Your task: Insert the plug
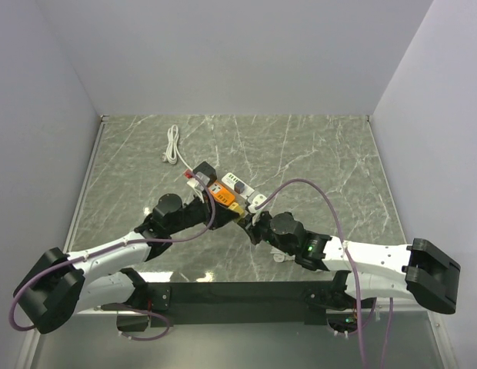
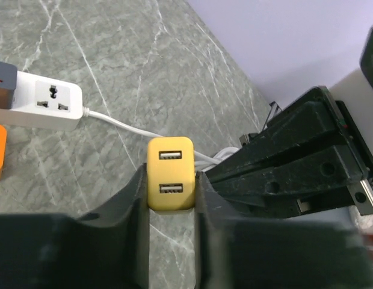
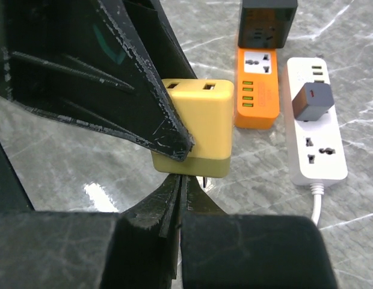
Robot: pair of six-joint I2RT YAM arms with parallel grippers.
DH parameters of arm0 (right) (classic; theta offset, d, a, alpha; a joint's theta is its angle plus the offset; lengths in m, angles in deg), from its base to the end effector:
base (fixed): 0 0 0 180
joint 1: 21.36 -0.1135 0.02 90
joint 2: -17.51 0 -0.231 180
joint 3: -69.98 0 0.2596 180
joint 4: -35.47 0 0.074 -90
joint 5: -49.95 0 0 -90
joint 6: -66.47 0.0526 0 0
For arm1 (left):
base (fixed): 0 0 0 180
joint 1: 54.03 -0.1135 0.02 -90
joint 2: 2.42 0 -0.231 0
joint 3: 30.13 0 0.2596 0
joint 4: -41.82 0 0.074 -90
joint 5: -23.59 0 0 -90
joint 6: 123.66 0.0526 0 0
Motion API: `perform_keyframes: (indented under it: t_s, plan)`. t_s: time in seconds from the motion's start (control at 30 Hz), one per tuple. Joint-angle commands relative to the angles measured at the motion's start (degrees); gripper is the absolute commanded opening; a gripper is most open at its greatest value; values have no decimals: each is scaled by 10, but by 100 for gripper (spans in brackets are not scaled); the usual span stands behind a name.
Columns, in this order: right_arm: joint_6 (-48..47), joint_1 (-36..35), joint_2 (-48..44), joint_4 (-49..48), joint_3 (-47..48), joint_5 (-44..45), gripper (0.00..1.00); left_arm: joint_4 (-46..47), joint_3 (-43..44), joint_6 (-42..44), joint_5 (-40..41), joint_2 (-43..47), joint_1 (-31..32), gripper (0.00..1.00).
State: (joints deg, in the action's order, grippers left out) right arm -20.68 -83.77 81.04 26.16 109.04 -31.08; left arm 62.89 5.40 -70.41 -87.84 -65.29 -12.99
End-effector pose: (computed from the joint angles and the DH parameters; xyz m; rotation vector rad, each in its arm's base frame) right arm 0.1346 0.2398 0.1798 -0.8355 1.6870 0.6511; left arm 0.1891 -0.1901 0.1864 0.3788 1.8183 -1.3001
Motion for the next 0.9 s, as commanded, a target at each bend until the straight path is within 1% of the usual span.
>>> perform_keyframes:
  t_s: [0.0,0.1,0.17,0.2,0.27,0.3,0.4,0.5,0.7,0.77,0.83,0.87]
  plan:
    - [-9,-4,0,-40,19,25,0,13,23,8,-5,-6,1,1]
    - [-12,-4,-4,-43,18,38,0,4,26,12,16,-2,1,1]
    - [-12,-4,-7,-44,18,42,4,-10,28,20,35,6,1,1]
    - [-13,-4,-11,-45,16,44,12,-18,30,22,59,10,1,1]
    - [-13,-4,-16,-47,15,46,22,-38,35,32,80,22,1,1]
    - [-13,-3,-20,-48,13,48,32,-42,37,34,97,27,1,1]
    - [-13,-3,-24,-48,9,53,51,-55,37,41,122,42,0,1]
    - [-12,-3,-27,-45,8,62,62,-67,38,43,147,53,-6,1]
    - [-2,10,-38,-34,2,99,66,-85,36,48,188,63,-15,1]
    - [13,33,-34,-23,8,108,66,-92,40,48,210,54,-15,1]
    - [40,53,-27,-14,12,124,67,-96,48,49,213,29,-15,1]
    - [48,56,-22,-12,14,139,66,-97,52,48,233,18,-15,1]
